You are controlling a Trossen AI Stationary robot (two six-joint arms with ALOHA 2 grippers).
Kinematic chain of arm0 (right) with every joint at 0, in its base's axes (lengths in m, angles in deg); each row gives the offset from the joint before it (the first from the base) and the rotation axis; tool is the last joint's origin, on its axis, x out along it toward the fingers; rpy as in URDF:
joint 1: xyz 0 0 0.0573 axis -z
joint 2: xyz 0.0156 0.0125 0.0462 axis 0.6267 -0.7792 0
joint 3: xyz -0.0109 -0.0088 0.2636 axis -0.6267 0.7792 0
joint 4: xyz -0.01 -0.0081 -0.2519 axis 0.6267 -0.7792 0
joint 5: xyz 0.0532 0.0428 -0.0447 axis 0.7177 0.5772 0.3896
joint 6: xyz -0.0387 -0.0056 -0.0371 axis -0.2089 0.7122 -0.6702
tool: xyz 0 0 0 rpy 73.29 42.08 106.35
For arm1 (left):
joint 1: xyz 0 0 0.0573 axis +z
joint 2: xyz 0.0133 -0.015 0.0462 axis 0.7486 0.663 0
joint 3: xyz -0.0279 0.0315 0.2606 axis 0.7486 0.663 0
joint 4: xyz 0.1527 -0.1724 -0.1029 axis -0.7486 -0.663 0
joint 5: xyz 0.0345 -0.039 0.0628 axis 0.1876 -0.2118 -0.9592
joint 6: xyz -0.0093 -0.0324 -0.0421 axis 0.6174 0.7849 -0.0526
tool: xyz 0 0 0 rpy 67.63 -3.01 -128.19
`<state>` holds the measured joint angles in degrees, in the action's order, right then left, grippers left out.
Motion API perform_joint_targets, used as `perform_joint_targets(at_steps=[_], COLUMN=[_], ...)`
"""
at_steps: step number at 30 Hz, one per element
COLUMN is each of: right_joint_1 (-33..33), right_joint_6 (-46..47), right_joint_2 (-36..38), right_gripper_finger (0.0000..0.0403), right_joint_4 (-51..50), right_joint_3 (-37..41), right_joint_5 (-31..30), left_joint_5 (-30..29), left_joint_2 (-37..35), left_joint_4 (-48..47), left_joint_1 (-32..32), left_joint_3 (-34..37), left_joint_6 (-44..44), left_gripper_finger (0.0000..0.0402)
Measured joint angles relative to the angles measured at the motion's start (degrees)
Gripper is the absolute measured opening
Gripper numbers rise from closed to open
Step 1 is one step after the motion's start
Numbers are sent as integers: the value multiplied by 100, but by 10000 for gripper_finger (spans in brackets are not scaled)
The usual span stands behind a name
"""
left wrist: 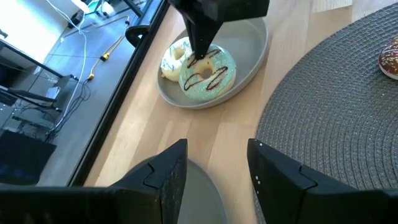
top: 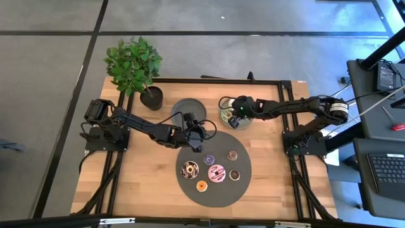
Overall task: Pick & Place donuts
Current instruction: Put the large blue donut on the light gray plate
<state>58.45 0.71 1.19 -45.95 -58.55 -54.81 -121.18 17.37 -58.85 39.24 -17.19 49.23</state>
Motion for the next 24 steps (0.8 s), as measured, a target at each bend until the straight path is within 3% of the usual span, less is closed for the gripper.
perform_joint_targets(at_steps=[10, 24], right_joint_1=[0, 2], right_joint_6=[-231, -95], right_joint_2=[-34, 286], right_gripper_finger=[29, 163], right_joint_4=[101, -18], right_joint_3=[0, 0], right_joint_5=[54, 71], left_joint_5=[0, 0], left_joint_2=[0, 0], left_joint_4=[0, 0], left_joint_1=[0, 0], left_joint_3=[0, 0], left_joint_6=[-1, 4], left_gripper_finger=[164, 164])
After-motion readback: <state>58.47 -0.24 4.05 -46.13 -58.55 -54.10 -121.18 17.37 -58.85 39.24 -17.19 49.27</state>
